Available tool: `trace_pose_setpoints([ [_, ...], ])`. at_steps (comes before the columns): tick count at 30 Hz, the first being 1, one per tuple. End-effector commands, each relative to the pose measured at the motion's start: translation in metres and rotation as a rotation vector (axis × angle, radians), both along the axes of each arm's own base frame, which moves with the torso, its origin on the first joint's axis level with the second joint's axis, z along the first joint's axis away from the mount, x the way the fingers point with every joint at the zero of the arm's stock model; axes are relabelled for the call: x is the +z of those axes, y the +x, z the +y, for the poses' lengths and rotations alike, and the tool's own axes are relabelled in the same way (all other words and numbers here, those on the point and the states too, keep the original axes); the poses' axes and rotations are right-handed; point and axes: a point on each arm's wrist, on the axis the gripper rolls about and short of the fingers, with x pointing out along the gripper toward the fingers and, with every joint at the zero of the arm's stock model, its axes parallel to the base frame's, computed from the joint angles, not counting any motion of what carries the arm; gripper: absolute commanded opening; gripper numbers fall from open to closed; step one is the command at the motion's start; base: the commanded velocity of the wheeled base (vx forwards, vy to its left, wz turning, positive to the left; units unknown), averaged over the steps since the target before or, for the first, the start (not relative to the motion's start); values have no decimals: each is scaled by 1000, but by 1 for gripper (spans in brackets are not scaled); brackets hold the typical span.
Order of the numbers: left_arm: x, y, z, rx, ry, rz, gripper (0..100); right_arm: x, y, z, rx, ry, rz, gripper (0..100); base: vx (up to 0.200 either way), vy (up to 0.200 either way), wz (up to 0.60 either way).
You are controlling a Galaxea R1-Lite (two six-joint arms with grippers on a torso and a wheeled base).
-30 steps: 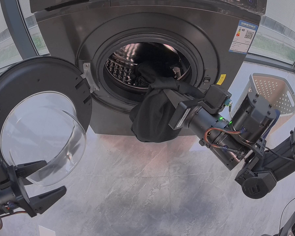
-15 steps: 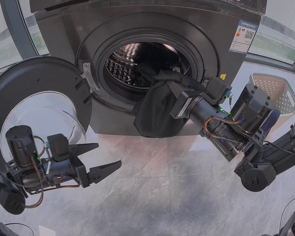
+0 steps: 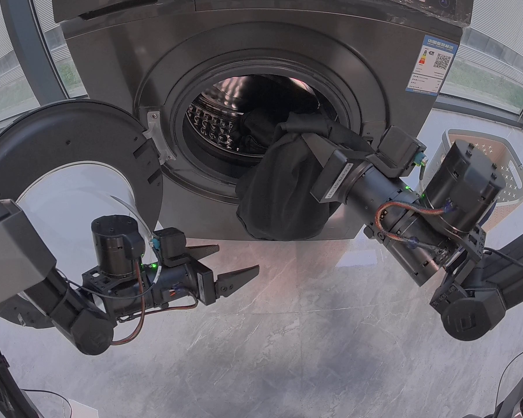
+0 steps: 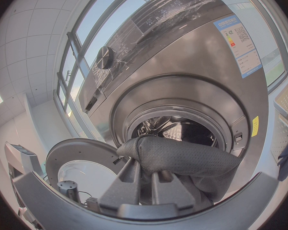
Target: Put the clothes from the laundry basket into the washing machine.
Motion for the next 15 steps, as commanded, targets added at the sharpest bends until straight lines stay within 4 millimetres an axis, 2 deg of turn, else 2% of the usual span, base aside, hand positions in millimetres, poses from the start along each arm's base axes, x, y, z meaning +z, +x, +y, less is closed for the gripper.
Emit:
trace_pose_setpoints([
  [1,-14,20,-9,12,-6,21,100,3,-8,-2,12,4,-4,0,0,0,0],
  [8,-24,41,-19,14,-21,3,100,3,-17,-3,29,2,-2,0,0,0,0],
  [15,-23,56,-30,34,-51,-38,100,1,-20,-2,40,-4,5,0,0,0,0],
])
